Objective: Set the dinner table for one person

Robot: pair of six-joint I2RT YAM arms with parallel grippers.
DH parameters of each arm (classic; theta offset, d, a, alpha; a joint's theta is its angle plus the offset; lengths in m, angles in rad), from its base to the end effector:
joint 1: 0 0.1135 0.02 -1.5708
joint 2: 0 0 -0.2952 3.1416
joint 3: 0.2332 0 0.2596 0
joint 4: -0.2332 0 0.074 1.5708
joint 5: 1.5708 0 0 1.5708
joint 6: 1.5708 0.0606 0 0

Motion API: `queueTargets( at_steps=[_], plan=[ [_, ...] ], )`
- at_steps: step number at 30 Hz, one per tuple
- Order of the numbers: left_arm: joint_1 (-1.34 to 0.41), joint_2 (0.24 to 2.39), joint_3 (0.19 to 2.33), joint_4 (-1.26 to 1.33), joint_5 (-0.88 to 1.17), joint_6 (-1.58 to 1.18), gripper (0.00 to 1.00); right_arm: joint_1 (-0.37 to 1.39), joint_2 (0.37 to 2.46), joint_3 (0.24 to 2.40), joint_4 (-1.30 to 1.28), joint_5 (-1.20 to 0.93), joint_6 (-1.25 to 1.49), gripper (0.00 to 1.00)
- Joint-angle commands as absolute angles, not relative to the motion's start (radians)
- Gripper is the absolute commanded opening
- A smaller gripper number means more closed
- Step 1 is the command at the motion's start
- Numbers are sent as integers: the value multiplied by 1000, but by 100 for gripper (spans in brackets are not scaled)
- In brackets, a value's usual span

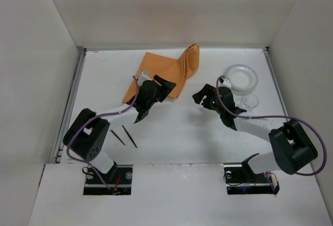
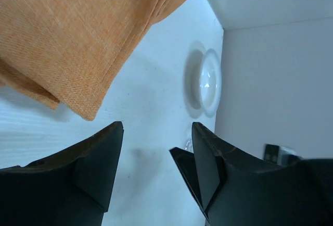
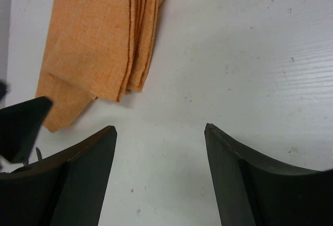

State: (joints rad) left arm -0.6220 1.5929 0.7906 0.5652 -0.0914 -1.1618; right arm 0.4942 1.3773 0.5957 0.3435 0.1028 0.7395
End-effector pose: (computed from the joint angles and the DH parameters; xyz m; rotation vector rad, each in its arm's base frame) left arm 0.3086 -0.2145 0.2372 -0.5940 1.8809 -1.1509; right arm 0.2727 0.1398 0.2109 0.3208 2.0485 0.6753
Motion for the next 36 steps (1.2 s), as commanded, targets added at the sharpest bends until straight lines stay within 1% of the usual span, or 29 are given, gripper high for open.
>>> queueTargets(
  at_steps=[1,4,5,8,14,18,23,35,36],
  plan=[
    [-582,1476,709,557,-103,-1117,53,489,1448,647,429,9,822,76],
    [-507,1384,603,534,-100,-1106,54,502,1550,693,480,0,882,76],
    [-457,1332,551,510,-97,-1109,54,510,1625,727,515,0,911,76],
    [-375,1228,470,456,-106,-1097,54,515,1735,799,532,-2,962,74],
    [-249,1103,396,365,-114,-1052,54,553,1836,925,488,26,1003,71],
    [-197,1107,370,362,-114,-1040,54,573,1894,977,451,51,1043,69],
    [-142,1152,348,377,-98,-1037,54,588,1928,997,446,37,1080,62],
    [-105,1210,356,377,-104,-1006,54,604,1925,1043,301,98,1083,60],
    [-105,1218,353,383,-107,-1005,54,604,1927,1051,292,100,1081,58]
  ],
)
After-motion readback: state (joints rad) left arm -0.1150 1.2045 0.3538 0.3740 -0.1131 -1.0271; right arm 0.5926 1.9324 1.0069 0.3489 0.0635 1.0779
